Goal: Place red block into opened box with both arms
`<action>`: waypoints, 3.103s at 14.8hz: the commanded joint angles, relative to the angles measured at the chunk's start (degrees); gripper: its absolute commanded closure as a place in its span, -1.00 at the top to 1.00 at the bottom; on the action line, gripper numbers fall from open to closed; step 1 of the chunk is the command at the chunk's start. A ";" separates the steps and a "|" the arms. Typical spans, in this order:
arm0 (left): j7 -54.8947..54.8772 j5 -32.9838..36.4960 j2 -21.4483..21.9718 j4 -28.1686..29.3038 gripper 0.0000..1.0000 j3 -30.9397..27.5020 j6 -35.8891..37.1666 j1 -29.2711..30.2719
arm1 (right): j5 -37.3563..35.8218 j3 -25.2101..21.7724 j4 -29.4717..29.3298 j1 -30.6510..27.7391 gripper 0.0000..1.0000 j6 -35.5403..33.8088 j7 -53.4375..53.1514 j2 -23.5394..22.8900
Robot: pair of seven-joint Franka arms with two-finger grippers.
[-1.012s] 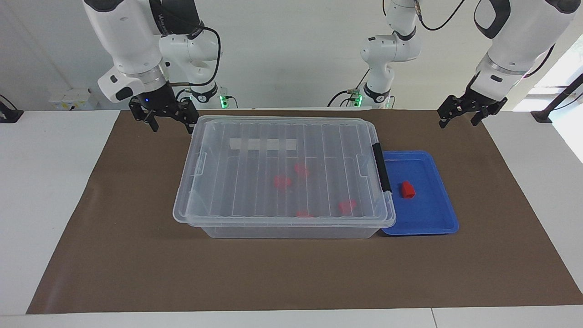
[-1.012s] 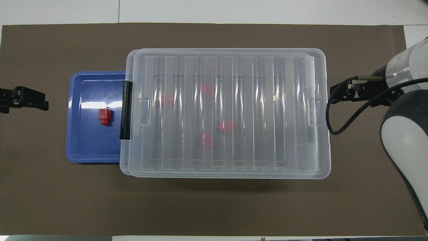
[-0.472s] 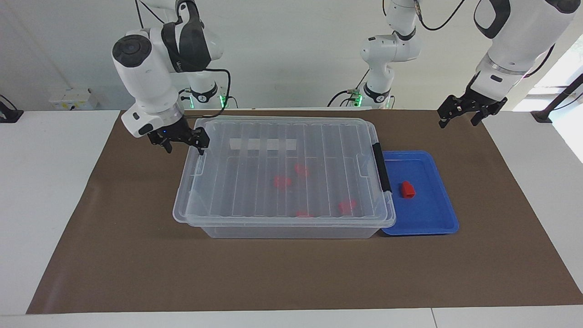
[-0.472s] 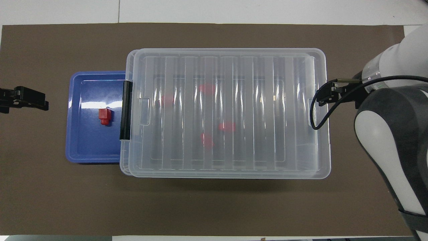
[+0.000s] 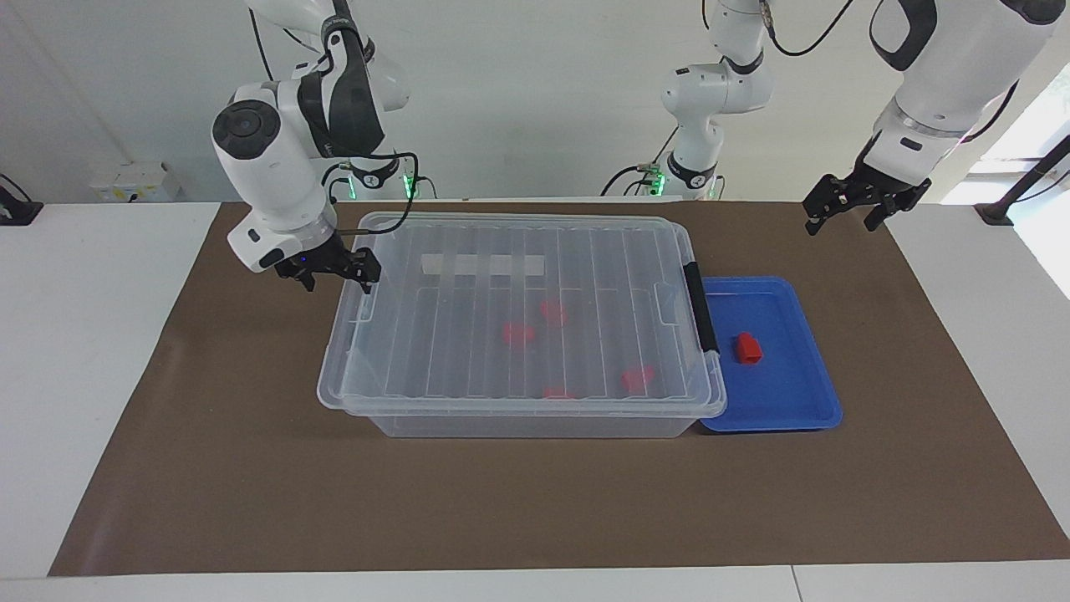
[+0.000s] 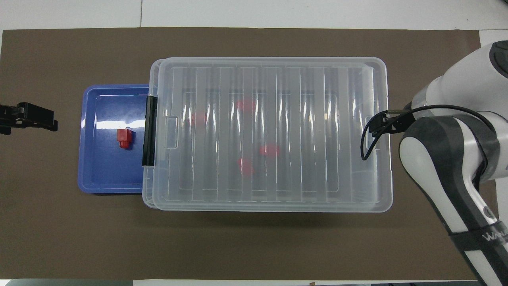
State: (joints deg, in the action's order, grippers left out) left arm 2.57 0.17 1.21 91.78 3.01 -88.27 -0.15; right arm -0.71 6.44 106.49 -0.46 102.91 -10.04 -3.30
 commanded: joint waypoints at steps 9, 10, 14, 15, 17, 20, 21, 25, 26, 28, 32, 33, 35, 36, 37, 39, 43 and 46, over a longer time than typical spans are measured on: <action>-0.90 -0.44 0.38 0.16 1.00 0.42 0.56 0.77 | -0.52 -1.07 6.01 -0.59 1.00 5.29 1.96 2.95; -0.90 -0.44 0.38 0.16 1.00 0.42 0.56 0.77 | -0.52 -1.25 5.92 -0.68 1.00 5.20 2.22 2.87; -0.90 -0.44 0.38 0.24 1.00 0.42 0.56 0.77 | -0.70 -3.36 5.75 -0.77 1.00 5.03 5.73 2.78; -0.90 -0.44 0.38 0.16 1.00 0.42 0.56 0.77 | -0.78 -3.89 5.66 -0.77 1.00 4.85 6.26 2.78; -0.90 -0.44 0.38 0.16 1.00 0.42 0.56 0.77 | -1.05 -4.94 5.66 -0.77 1.00 5.11 7.92 2.78; -0.81 -0.44 0.38 0.24 1.00 0.42 0.82 0.77 | -1.92 -6.61 5.48 -0.77 1.00 5.11 10.82 2.78; -0.72 -0.44 0.46 0.33 1.00 0.42 1.17 0.77 | -2.10 -7.22 5.39 -0.77 1.00 5.11 12.23 2.78; -0.99 -0.44 2.21 5.76 1.00 0.51 -8.20 0.59 | -2.10 -9.51 5.31 -0.77 1.00 5.29 16.10 2.69; -0.99 -0.44 2.57 7.96 1.00 0.51 -10.49 0.51 | -2.10 -9.95 5.31 -0.85 1.00 5.29 16.72 2.69; -1.42 -0.44 1.96 11.39 1.00 0.51 -15.06 0.15 | -2.10 -10.92 5.31 -0.85 1.00 5.38 18.47 2.69; -1.34 -0.44 0.04 21.41 1.00 0.51 -28.94 -0.29 | -2.10 -12.59 5.04 -0.85 1.00 5.73 21.11 2.51; -1.34 -0.44 -1.54 21.86 1.00 0.59 -31.15 -0.29 | -2.10 -12.94 4.87 -0.85 1.00 5.73 21.64 2.51; -1.25 -0.44 -4.88 22.91 1.00 0.60 -35.89 -0.46 | -2.10 -13.90 4.17 -0.85 1.00 5.55 23.39 2.25; -1.16 -0.44 -6.72 23.35 1.00 0.51 -38.35 -1.33 | -2.10 -14.61 4.08 -0.94 1.00 5.64 24.62 2.16; -0.99 -0.44 -8.13 24.14 1.00 0.51 -40.64 -1.60 | -2.10 -15.22 4.07 -1.03 1.00 5.64 25.76 2.16; -0.90 -0.44 -9.81 27.47 1.00 0.60 -47.40 -1.69 | -2.10 -16.28 4.07 -1.03 1.00 5.73 27.26 2.16; -0.72 -0.44 -13.94 29.42 0.98 0.51 -53.23 -2.48 | -2.10 -17.33 4.07 -1.12 1.00 5.73 28.76 2.16; -0.72 -0.44 -13.51 31.88 0.90 0.51 -52.62 -2.75 | -2.10 -18.48 4.07 -1.21 1.00 6.25 31.13 2.16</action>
State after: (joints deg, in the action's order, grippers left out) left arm 2.12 0.17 -13.44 121.50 4.10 -139.86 -2.07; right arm -1.70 -11.15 110.29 -1.15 108.07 18.58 -1.61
